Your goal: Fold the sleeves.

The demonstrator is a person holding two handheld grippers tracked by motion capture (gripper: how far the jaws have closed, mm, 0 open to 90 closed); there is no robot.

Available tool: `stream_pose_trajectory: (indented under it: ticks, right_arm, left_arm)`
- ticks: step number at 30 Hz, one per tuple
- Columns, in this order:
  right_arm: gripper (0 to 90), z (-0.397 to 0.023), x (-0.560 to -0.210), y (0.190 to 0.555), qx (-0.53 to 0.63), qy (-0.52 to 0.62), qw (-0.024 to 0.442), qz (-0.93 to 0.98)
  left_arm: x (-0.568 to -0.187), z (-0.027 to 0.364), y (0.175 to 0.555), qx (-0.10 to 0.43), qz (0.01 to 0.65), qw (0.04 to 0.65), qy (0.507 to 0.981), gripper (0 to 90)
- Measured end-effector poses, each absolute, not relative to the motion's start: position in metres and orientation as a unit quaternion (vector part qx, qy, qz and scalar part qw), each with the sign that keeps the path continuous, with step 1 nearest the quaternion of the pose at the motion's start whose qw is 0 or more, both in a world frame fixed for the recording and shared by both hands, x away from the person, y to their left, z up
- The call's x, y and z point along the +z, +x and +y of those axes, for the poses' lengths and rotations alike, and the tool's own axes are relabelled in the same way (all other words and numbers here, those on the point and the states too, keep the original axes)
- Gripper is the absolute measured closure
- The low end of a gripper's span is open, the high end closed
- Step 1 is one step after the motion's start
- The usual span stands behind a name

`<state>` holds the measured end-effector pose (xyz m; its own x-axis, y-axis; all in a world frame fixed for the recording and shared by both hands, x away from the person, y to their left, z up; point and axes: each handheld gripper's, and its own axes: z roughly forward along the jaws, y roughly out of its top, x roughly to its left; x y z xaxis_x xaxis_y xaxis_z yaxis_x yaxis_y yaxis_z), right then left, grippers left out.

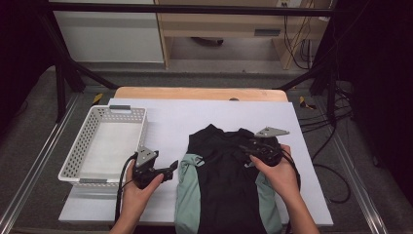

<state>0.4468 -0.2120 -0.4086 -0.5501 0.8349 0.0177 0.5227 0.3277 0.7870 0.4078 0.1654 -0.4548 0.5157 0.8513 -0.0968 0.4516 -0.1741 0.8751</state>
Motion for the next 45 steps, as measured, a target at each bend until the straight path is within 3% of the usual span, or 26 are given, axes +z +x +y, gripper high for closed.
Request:
stream_pose_trajectory:
  ticks: [9, 13, 17, 23, 29, 36, 39, 45]
  right_arm:
    - [52.9, -0.223, -0.418, 0.423, 0.366, 0.419, 0.191, 0.808]
    - [59.2, -0.223, -0.432, 0.414, 0.357, 0.421, 0.173, 0.815]
    - [59.6, -0.216, -0.444, 0.411, 0.337, 0.412, 0.186, 0.826]
    - [74.5, -0.21, -0.445, 0.41, 0.321, 0.403, 0.222, 0.828]
    - [84.6, -0.207, -0.443, 0.416, 0.326, 0.403, 0.215, 0.828]
    - [85.9, -0.201, -0.436, 0.426, 0.378, 0.424, 0.188, 0.801]
    - [85.5, -0.193, -0.446, 0.426, 0.347, 0.412, 0.189, 0.821]
    - [77.8, -0.19, -0.451, 0.421, 0.34, 0.393, 0.196, 0.831]
  left_arm:
    - [-0.456, 0.163, 0.407, 0.215, 0.442, 0.465, 0.737, 15.1]
    - [-0.456, 0.162, 0.407, 0.214, 0.441, 0.464, 0.738, 15.1]
    - [-0.457, 0.16, 0.407, 0.213, 0.439, 0.463, 0.74, 15.1]
    - [-0.458, 0.157, 0.406, 0.21, 0.436, 0.461, 0.744, 15.1]
    - [-0.456, 0.157, 0.405, 0.216, 0.433, 0.468, 0.739, 15.7]
    - [-0.457, 0.156, 0.405, 0.212, 0.432, 0.468, 0.741, 15.6]
    - [-0.457, 0.154, 0.405, 0.209, 0.429, 0.467, 0.744, 15.6]
    - [-0.458, 0.152, 0.405, 0.205, 0.426, 0.465, 0.748, 15.3]
